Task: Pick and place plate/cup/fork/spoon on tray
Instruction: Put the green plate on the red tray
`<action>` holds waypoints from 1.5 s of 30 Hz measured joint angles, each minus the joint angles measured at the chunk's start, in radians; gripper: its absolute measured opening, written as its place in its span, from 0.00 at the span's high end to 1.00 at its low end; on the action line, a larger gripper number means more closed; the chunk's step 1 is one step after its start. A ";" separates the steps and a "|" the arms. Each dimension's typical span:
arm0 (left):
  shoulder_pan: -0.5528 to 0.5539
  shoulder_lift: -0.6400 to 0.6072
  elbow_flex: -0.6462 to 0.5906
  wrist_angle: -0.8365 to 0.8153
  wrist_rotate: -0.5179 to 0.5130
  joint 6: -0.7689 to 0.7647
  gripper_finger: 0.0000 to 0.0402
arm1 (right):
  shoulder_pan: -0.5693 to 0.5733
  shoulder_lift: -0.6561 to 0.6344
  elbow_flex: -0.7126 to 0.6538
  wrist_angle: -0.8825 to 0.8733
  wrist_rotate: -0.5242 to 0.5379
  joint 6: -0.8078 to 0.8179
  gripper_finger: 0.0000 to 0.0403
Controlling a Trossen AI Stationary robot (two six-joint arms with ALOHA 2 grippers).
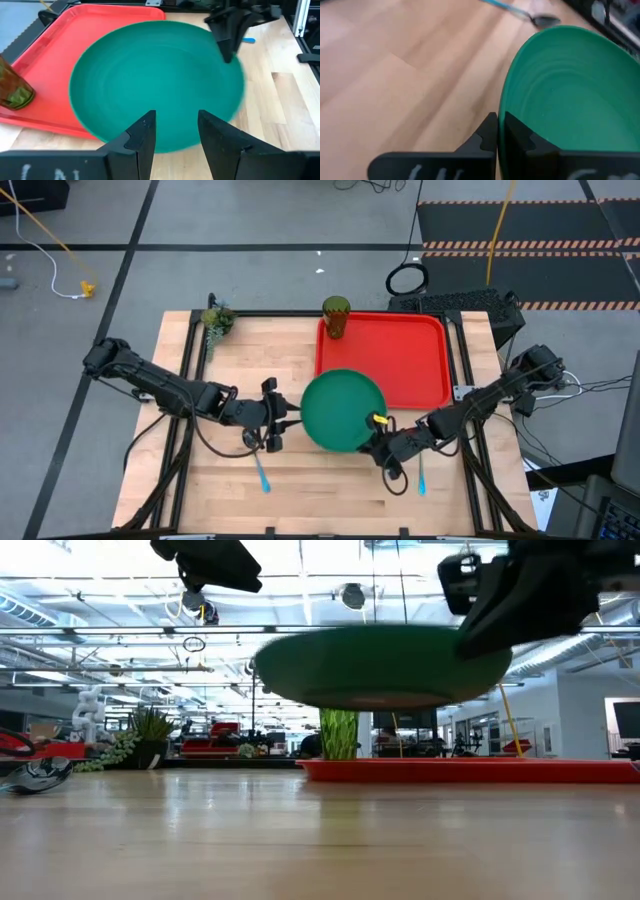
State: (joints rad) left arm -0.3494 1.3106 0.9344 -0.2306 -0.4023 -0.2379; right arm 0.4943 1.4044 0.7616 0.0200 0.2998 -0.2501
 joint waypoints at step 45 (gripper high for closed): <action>0.000 0.000 0.000 0.000 -0.001 0.001 0.63 | -0.225 0.000 -0.001 -0.339 0.180 0.407 1.00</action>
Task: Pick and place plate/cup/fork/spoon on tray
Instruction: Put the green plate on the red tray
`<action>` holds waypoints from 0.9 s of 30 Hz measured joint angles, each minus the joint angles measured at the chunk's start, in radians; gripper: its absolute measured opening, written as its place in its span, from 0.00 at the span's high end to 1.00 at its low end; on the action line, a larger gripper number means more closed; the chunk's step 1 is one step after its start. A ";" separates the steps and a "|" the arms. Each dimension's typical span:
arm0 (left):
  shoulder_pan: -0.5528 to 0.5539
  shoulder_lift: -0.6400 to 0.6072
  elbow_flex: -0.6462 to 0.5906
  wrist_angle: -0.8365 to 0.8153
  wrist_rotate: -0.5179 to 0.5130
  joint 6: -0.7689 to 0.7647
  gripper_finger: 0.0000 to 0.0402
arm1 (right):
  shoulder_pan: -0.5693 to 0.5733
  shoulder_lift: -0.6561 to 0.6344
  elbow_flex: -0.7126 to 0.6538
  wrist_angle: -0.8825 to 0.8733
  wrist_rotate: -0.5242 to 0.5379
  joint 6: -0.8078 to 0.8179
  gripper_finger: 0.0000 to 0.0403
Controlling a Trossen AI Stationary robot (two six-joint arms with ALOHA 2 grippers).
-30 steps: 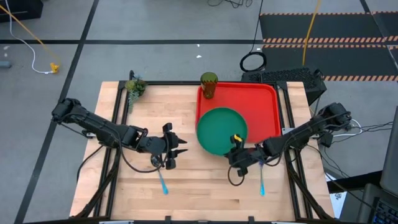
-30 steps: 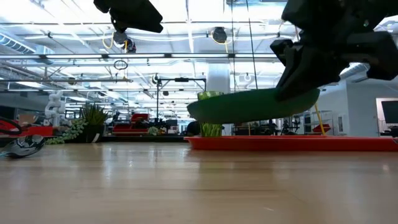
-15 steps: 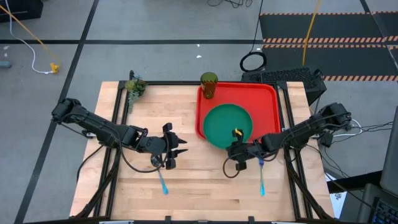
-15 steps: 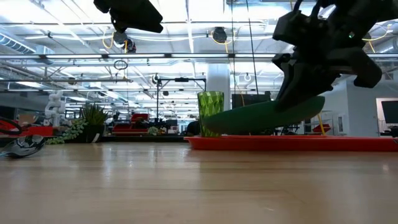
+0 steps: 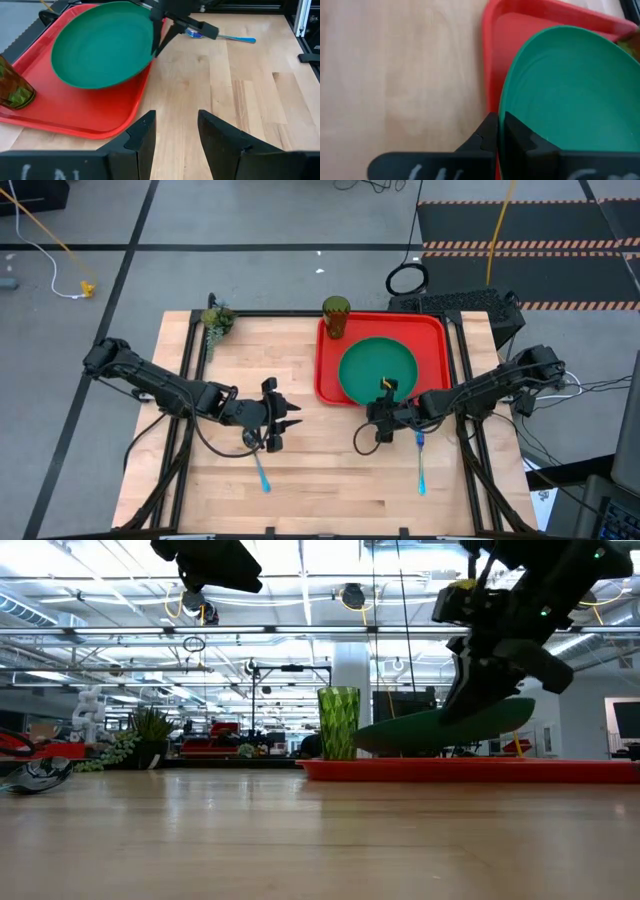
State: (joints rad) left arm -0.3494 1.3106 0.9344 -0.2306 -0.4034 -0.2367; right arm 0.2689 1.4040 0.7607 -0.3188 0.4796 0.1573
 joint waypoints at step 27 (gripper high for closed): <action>0.001 0.000 0.000 0.052 0.000 0.024 0.63 | -0.120 0.000 -0.246 0.437 0.043 -0.028 1.00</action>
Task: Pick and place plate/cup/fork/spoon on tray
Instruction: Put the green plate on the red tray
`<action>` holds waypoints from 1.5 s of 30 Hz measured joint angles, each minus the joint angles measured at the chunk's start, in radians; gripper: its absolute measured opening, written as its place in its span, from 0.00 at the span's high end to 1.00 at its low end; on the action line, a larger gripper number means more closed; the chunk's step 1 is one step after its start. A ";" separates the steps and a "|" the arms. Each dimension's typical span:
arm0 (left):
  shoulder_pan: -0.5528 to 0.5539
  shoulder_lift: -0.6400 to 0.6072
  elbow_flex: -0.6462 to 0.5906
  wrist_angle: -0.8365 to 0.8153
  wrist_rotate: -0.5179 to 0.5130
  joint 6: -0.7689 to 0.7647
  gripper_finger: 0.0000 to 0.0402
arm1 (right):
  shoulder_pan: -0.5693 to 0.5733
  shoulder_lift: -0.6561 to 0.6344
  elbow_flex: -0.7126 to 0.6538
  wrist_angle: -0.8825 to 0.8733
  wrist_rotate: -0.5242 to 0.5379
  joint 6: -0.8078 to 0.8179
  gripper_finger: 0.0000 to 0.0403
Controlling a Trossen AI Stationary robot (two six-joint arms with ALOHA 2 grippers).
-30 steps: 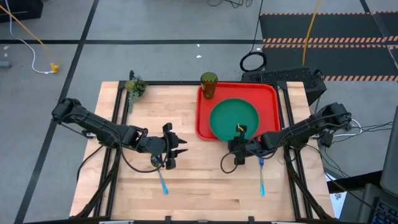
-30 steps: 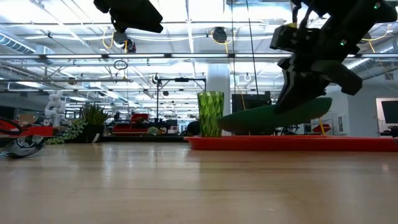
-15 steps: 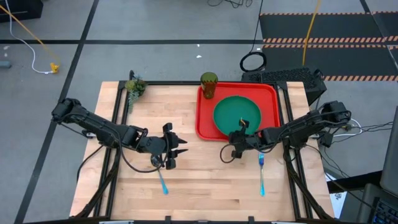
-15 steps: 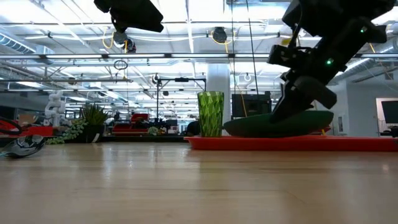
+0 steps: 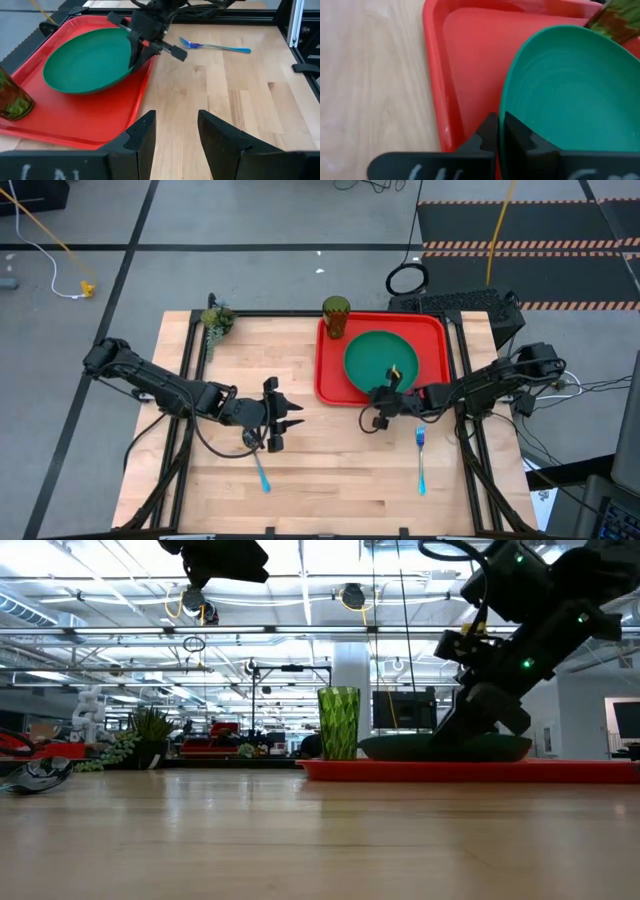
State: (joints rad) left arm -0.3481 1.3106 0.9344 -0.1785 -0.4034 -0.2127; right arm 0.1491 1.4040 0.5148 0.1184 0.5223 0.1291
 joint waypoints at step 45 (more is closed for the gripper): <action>0.001 0.000 0.000 0.072 0.000 0.053 0.63 | -0.071 -0.418 -0.097 -0.290 0.026 0.315 0.95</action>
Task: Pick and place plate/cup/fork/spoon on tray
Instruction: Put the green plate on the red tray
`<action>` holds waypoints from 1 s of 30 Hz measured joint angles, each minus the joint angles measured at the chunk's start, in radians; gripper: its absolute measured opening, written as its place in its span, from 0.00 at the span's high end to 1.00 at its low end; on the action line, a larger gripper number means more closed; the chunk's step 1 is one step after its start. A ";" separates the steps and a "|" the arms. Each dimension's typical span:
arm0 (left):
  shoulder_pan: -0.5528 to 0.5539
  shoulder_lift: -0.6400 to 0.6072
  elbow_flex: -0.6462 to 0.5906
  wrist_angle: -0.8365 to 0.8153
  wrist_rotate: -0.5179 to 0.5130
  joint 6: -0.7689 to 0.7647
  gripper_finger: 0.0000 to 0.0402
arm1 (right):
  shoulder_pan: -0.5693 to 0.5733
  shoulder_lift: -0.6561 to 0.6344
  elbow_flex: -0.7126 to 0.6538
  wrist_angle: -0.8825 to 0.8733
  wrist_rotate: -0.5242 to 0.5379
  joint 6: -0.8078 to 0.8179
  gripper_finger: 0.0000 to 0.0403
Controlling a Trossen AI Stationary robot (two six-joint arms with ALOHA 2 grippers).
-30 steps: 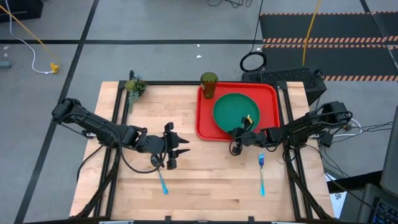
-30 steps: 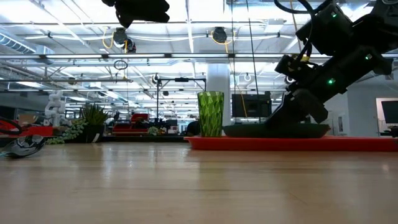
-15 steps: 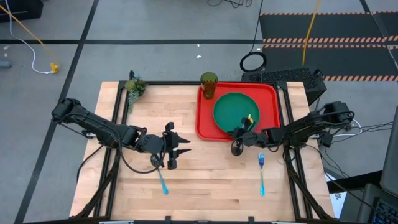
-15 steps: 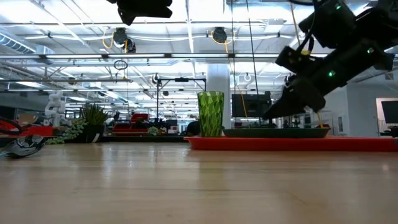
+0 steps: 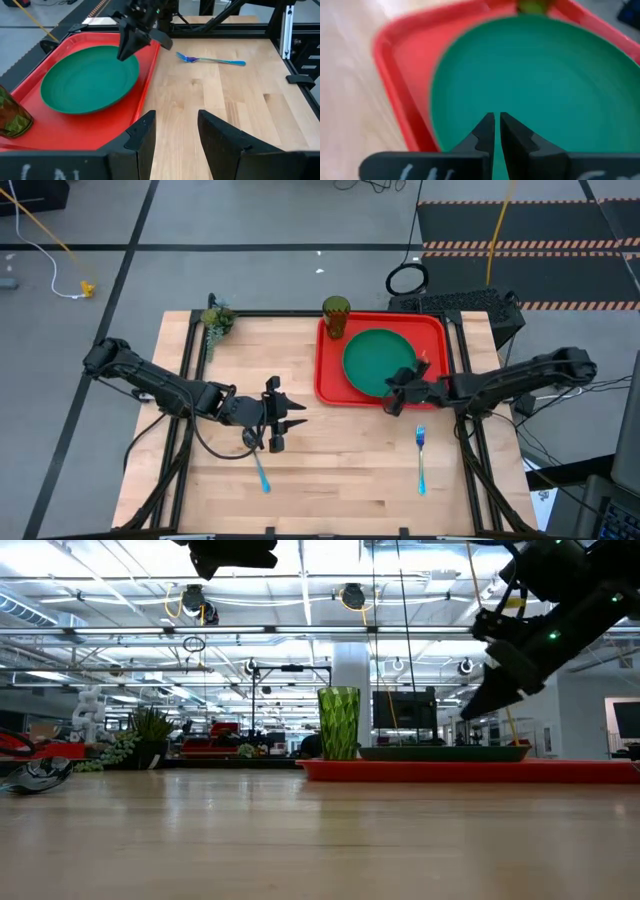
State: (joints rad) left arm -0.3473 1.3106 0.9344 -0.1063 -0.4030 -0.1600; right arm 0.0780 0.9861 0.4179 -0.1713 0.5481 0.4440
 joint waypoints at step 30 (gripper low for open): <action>0.000 0.000 0.000 0.037 0.000 -0.002 0.63 | -0.116 -0.096 0.086 -0.732 0.100 0.463 0.95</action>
State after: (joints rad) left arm -0.3473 1.3106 0.9344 -0.0694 -0.4030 -0.1623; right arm -0.0383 0.8896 0.5042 -0.9035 0.6483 0.9073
